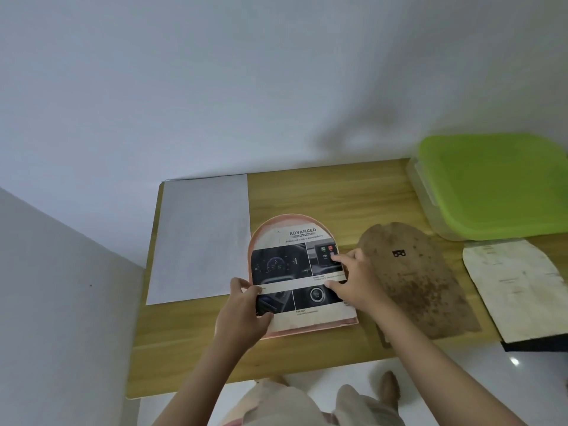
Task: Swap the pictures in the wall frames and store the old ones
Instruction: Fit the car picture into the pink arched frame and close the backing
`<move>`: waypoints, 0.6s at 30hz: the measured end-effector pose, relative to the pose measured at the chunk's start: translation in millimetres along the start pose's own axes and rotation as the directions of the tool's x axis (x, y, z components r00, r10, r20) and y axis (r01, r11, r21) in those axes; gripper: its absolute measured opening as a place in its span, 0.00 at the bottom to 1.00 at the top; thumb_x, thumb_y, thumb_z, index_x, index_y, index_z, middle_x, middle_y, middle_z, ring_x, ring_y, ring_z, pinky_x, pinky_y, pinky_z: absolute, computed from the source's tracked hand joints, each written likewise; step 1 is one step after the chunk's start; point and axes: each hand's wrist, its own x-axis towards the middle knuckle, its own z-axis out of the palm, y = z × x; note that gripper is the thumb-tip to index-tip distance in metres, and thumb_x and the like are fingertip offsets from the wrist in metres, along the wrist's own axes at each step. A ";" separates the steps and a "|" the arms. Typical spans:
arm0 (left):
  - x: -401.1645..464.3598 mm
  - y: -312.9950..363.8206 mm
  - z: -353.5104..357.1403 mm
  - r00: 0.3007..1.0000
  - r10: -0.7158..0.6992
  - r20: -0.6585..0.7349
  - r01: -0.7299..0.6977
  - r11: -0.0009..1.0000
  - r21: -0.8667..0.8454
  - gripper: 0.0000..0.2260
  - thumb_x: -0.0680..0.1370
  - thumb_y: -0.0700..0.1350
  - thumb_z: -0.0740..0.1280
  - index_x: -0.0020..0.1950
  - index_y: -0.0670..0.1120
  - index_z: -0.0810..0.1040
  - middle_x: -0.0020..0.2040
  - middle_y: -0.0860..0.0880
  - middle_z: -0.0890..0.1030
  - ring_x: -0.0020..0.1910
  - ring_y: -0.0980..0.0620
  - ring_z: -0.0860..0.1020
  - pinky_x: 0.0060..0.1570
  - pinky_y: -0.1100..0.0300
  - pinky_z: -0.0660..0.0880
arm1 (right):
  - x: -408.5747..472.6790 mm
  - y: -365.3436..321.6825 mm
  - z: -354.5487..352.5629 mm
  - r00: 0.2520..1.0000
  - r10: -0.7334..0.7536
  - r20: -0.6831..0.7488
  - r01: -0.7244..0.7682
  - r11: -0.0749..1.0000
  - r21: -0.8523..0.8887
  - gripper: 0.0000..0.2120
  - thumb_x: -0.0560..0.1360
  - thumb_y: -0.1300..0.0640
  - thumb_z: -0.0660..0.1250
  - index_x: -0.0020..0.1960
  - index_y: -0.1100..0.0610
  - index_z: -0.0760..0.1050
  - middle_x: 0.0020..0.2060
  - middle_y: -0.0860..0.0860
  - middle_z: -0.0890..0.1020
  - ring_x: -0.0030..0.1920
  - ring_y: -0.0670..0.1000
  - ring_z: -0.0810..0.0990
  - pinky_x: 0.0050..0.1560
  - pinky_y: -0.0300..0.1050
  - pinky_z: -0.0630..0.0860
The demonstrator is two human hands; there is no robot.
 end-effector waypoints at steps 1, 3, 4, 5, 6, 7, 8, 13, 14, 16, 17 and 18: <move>0.1 1.0 0.4 1.000 -0.011 -0.003 0.011 1.000 0.018 0.22 0.70 0.51 0.71 0.61 0.45 0.74 0.61 0.50 0.66 0.41 0.54 0.77 0.35 0.66 0.76 | -0.2 1.2 -0.2 1.000 -0.008 0.005 0.008 1.000 0.003 0.31 0.69 0.51 0.73 0.69 0.56 0.69 0.52 0.49 0.67 0.55 0.46 0.65 0.55 0.38 0.64; 0.2 3.1 1.6 0.999 -0.029 -0.020 0.030 0.999 0.035 0.22 0.70 0.50 0.70 0.62 0.45 0.73 0.61 0.49 0.67 0.42 0.54 0.77 0.35 0.65 0.78 | -0.7 3.4 -1.1 0.999 -0.028 0.019 0.028 1.000 0.011 0.30 0.69 0.50 0.73 0.68 0.56 0.69 0.52 0.50 0.67 0.55 0.47 0.65 0.56 0.37 0.63; 0.2 4.5 2.4 0.999 -0.041 -0.034 0.042 0.999 0.033 0.21 0.71 0.49 0.70 0.61 0.44 0.73 0.60 0.49 0.67 0.42 0.53 0.77 0.34 0.65 0.78 | -1.1 4.3 -2.1 0.999 -0.043 0.026 0.043 0.999 0.018 0.30 0.69 0.50 0.73 0.68 0.57 0.70 0.52 0.50 0.67 0.55 0.47 0.65 0.57 0.37 0.63; 0.0 6.2 3.1 0.997 -0.055 -0.055 0.057 0.998 0.028 0.20 0.71 0.48 0.70 0.61 0.44 0.74 0.60 0.48 0.67 0.42 0.53 0.76 0.33 0.64 0.77 | -2.0 5.3 -3.6 0.998 -0.062 0.030 0.061 0.998 0.030 0.29 0.69 0.50 0.72 0.67 0.57 0.70 0.52 0.50 0.67 0.55 0.47 0.66 0.57 0.37 0.63; -0.3 8.5 3.6 0.994 -0.072 -0.080 0.073 0.997 0.018 0.20 0.71 0.47 0.70 0.61 0.44 0.74 0.60 0.48 0.67 0.42 0.52 0.76 0.33 0.64 0.77 | -3.1 6.4 -5.5 0.996 -0.081 0.028 0.079 0.996 0.050 0.28 0.69 0.49 0.72 0.66 0.57 0.71 0.52 0.50 0.67 0.55 0.47 0.66 0.57 0.37 0.64; -0.8 11.8 4.1 0.990 -0.088 -0.109 0.089 0.996 -0.001 0.19 0.71 0.46 0.70 0.60 0.44 0.74 0.60 0.47 0.67 0.42 0.51 0.77 0.34 0.62 0.78 | -5.1 8.1 -8.3 0.995 -0.096 0.021 0.094 0.993 0.075 0.27 0.70 0.49 0.72 0.66 0.56 0.72 0.52 0.50 0.68 0.55 0.47 0.67 0.58 0.38 0.65; -1.6 16.3 4.8 0.985 -0.102 -0.136 0.099 0.995 -0.027 0.18 0.72 0.46 0.70 0.60 0.43 0.74 0.60 0.46 0.68 0.43 0.50 0.78 0.35 0.60 0.80 | -7.4 10.5 -12.0 0.994 -0.108 0.008 0.107 0.989 0.098 0.26 0.70 0.49 0.72 0.65 0.56 0.72 0.52 0.50 0.68 0.55 0.47 0.68 0.57 0.38 0.66; -12.4 57.4 19.2 0.968 -0.116 -0.223 0.069 0.976 -0.209 0.15 0.73 0.45 0.70 0.58 0.43 0.75 0.57 0.47 0.69 0.42 0.51 0.79 0.43 0.55 0.81 | -26.2 43.2 -39.2 0.984 -0.144 -0.106 0.160 0.974 0.159 0.20 0.70 0.53 0.73 0.60 0.57 0.76 0.52 0.51 0.72 0.50 0.49 0.74 0.51 0.36 0.73; -15.8 68.9 25.1 0.966 -0.115 -0.232 0.057 0.969 -0.241 0.14 0.73 0.45 0.70 0.57 0.44 0.75 0.56 0.48 0.70 0.43 0.52 0.78 0.44 0.57 0.80 | -31.1 52.9 -45.2 0.982 -0.137 -0.130 0.157 0.974 0.163 0.19 0.70 0.54 0.73 0.59 0.57 0.77 0.51 0.51 0.73 0.50 0.49 0.75 0.49 0.33 0.72; -23.7 94.3 41.7 0.965 -0.099 -0.241 0.029 0.960 -0.279 0.12 0.73 0.45 0.70 0.55 0.45 0.76 0.53 0.50 0.71 0.44 0.56 0.77 0.44 0.63 0.77 | -41.7 74.6 -58.5 0.978 -0.113 -0.175 0.143 0.975 0.169 0.17 0.70 0.56 0.73 0.58 0.56 0.77 0.51 0.50 0.73 0.49 0.49 0.75 0.44 0.27 0.69; -27.6 107.4 51.8 0.968 -0.088 -0.235 0.016 0.955 -0.295 0.11 0.73 0.45 0.70 0.54 0.46 0.77 0.52 0.51 0.72 0.44 0.57 0.77 0.44 0.66 0.75 | -46.9 86.2 -66.0 0.977 -0.099 -0.191 0.132 0.977 0.166 0.16 0.70 0.57 0.73 0.58 0.56 0.77 0.50 0.49 0.73 0.49 0.49 0.75 0.43 0.25 0.68; -31.9 120.6 62.6 0.972 -0.086 -0.219 0.013 0.949 -0.314 0.10 0.73 0.45 0.70 0.54 0.47 0.77 0.51 0.52 0.72 0.44 0.59 0.76 0.43 0.69 0.74 | -51.9 97.7 -73.8 0.976 -0.089 -0.201 0.122 0.980 0.158 0.16 0.71 0.57 0.72 0.57 0.56 0.78 0.50 0.48 0.72 0.49 0.48 0.75 0.43 0.25 0.67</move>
